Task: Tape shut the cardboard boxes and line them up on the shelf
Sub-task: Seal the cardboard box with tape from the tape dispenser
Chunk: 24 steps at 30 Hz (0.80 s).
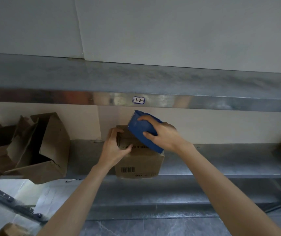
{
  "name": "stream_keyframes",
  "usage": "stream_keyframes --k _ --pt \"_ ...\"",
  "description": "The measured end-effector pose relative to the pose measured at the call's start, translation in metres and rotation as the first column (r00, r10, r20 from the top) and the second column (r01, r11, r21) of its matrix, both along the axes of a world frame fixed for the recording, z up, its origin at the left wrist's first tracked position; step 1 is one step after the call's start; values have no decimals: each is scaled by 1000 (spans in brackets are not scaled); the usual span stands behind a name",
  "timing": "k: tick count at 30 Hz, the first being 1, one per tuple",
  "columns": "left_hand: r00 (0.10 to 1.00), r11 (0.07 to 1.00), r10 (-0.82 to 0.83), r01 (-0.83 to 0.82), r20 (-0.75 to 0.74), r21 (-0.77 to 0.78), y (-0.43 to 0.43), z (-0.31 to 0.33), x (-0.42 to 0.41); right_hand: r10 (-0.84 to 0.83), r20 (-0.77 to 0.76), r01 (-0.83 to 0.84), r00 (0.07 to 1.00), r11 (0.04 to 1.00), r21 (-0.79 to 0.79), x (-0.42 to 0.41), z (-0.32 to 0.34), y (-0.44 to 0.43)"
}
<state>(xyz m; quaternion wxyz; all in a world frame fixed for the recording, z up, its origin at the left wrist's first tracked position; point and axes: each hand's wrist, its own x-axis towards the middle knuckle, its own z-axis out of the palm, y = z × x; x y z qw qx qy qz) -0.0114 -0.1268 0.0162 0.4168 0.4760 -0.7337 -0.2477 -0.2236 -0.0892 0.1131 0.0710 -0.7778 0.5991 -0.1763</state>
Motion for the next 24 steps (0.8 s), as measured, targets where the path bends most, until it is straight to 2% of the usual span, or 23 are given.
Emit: stream_keyframes --k 5,12,15,24 --pt "1000 1000 8 -9 -29 -1 2 -2 -1 101 39 -108 994 969 221 4 -5 -13" --pt "1000 1000 -5 5 12 19 2 -3 1 114 76 -132 991 946 297 2 -1 -24" --pt "999 999 -38 38 15 6 6 -6 5 84 86 -103 993 963 249 3 -8 -22" --pt "997 1000 -28 27 -74 -7 16 -6 6 40 17 -39 999 998 -39 8 -20 -9"
